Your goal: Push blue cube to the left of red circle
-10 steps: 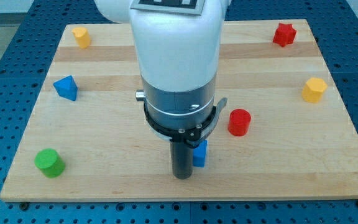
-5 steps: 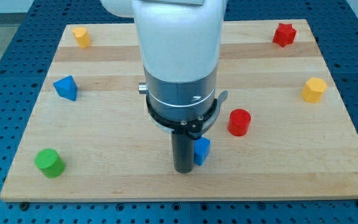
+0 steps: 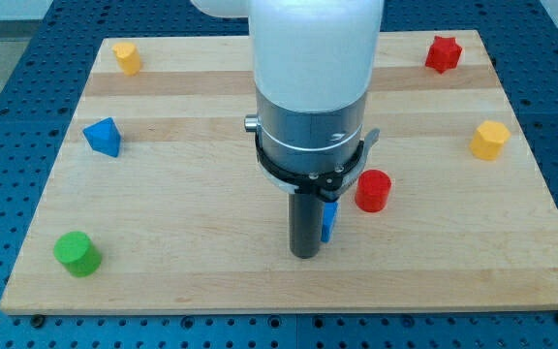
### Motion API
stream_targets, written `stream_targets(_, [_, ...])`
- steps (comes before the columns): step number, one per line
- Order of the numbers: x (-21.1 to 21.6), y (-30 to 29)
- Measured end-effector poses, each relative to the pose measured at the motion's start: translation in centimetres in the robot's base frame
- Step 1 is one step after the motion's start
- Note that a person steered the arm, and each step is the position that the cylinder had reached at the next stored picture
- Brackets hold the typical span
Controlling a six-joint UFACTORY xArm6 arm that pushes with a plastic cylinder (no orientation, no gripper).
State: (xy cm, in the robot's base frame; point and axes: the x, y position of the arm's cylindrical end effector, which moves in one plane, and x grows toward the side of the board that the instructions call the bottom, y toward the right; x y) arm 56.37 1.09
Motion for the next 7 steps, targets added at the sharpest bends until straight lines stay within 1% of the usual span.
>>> stream_targets(2, [-0.6, 0.2])
stream_targets(5, [-3.6, 0.2])
stream_targets(7, [-3.8, 1.1])
